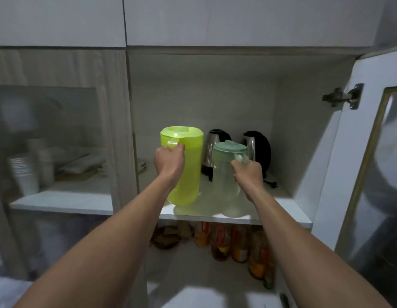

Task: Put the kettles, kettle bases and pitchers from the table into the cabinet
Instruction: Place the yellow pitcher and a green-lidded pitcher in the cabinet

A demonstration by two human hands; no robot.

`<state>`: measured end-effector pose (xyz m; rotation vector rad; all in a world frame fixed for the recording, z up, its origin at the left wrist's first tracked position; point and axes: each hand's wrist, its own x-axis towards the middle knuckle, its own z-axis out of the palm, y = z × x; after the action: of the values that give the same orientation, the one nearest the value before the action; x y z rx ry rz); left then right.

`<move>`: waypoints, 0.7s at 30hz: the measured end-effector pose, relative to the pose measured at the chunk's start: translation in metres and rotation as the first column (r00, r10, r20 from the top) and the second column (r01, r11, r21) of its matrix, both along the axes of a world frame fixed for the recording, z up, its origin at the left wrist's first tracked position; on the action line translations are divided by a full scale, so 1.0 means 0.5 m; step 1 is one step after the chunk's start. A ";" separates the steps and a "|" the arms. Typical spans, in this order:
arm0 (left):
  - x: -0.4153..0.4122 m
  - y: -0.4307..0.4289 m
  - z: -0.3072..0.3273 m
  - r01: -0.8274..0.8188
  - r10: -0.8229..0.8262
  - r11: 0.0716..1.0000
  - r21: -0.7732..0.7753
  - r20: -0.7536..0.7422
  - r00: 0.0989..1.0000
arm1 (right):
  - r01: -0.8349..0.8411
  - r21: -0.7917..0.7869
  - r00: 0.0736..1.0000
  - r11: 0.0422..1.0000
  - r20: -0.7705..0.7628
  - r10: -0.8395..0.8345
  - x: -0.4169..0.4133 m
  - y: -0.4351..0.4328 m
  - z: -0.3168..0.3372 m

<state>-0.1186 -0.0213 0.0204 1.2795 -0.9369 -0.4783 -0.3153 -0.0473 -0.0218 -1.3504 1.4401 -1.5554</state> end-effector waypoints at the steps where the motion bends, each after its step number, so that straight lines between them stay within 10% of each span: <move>1: 0.000 -0.029 -0.004 -0.013 0.013 1.000 0.003 -0.003 1.000 | -0.009 -0.001 1.000 1.000 0.002 0.009 0.001 -0.034 -0.006; 21: 0.081 -0.388 -0.068 -0.302 0.304 0.940 0.159 0.014 0.953 | -0.184 0.008 0.940 0.983 -0.291 0.179 0.155 -0.501 -0.088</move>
<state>-0.0783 -0.2151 -0.0137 1.5353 -0.6850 -0.3211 -0.2378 -0.2977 -0.0656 -1.7293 1.4234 -1.2956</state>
